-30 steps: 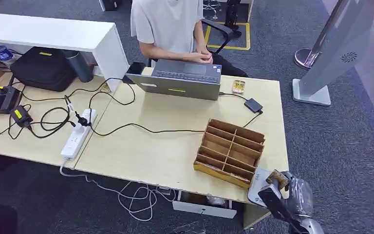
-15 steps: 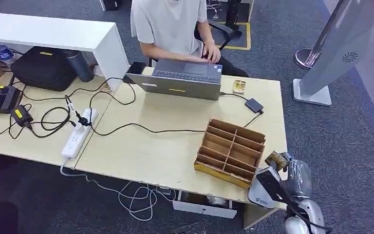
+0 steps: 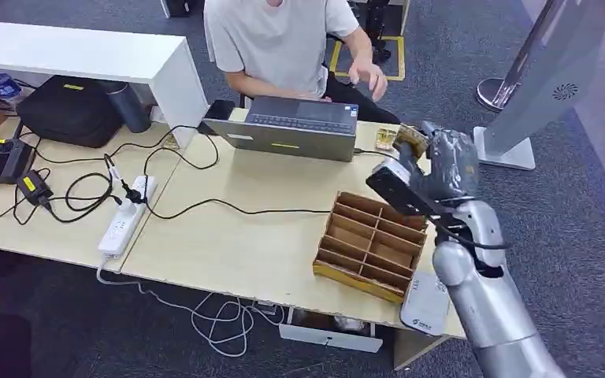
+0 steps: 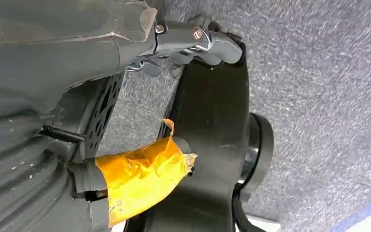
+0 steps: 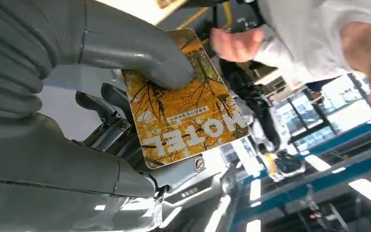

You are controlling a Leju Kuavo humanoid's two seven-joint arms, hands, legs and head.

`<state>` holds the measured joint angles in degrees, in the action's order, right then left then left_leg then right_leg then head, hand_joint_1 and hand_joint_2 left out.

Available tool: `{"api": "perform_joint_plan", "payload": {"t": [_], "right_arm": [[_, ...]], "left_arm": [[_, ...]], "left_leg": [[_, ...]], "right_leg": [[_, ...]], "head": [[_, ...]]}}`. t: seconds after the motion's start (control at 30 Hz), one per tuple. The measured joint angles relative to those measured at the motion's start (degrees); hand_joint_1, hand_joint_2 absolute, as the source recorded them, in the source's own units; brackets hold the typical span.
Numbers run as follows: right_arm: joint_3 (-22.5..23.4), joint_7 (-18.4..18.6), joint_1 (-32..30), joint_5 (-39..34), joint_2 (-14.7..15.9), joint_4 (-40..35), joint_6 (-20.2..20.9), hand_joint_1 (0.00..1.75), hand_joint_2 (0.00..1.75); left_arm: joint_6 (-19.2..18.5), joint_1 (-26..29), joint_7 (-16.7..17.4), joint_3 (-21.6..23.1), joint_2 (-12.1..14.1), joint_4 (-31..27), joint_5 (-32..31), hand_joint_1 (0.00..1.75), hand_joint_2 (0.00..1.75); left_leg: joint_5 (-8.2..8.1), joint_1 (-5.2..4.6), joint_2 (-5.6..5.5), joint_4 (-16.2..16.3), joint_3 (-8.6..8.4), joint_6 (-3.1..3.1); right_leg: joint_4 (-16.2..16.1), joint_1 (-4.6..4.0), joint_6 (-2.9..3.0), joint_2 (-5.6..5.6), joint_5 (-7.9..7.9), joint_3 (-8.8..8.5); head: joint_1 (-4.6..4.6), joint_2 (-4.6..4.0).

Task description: Pass the card to the sensor for recognition and then transmit it.

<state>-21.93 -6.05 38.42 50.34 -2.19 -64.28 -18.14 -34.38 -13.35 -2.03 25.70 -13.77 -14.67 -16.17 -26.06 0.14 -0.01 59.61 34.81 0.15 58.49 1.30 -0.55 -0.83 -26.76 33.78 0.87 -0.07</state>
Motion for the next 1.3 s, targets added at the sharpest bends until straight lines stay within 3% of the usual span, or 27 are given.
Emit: {"api": "perform_joint_plan", "payload": {"t": [0.33, 0.63, 0.67, 1.3], "right_arm": [[-5.46, 3.19, 13.59, 1.31, -7.19, 18.51, -1.53, 1.75, 1.75], [-7.06, 3.67, 17.27, 3.04, -9.68, 28.89, -3.08, 1.75, 1.75], [-7.06, 3.58, 17.26, 2.97, -9.70, 29.56, -3.15, 0.00, 1.75], [-6.79, -0.29, 16.82, -0.05, -9.68, 33.94, -5.90, 0.00, 1.75]], "left_arm": [[-1.46, 0.00, 2.82, 0.00, 0.00, 0.00, 1.38, 0.00, 1.75], [-1.66, 0.01, 4.92, 0.00, 0.02, 0.02, 2.75, 0.00, 1.75], [-1.70, 0.02, 5.07, 0.00, 0.02, 0.02, 2.80, 0.00, 1.75], [-2.10, 0.06, 5.09, 0.00, 0.07, 0.04, 3.41, 0.00, 1.75]], "left_leg": [[0.02, 0.00, -0.03, 0.01, 0.04, 0.02], [0.02, 0.00, -0.05, 0.01, 0.04, 0.02], [0.02, 0.00, -0.05, 0.01, 0.04, 0.02], [0.02, 0.00, -0.04, 0.01, 0.04, 0.02]], "right_leg": [[-0.02, 0.00, -0.01, 0.03, 0.00, 0.00], [-0.04, 0.00, -0.01, 0.05, 0.01, -0.01], [-0.03, 0.00, -0.01, 0.05, 0.01, -0.01], [-0.04, 0.00, -0.01, 0.03, 0.03, 0.02]], "head": [[-0.02, 0.00], [0.00, 0.00], [-0.04, 0.00], [-0.02, 0.00]]}}
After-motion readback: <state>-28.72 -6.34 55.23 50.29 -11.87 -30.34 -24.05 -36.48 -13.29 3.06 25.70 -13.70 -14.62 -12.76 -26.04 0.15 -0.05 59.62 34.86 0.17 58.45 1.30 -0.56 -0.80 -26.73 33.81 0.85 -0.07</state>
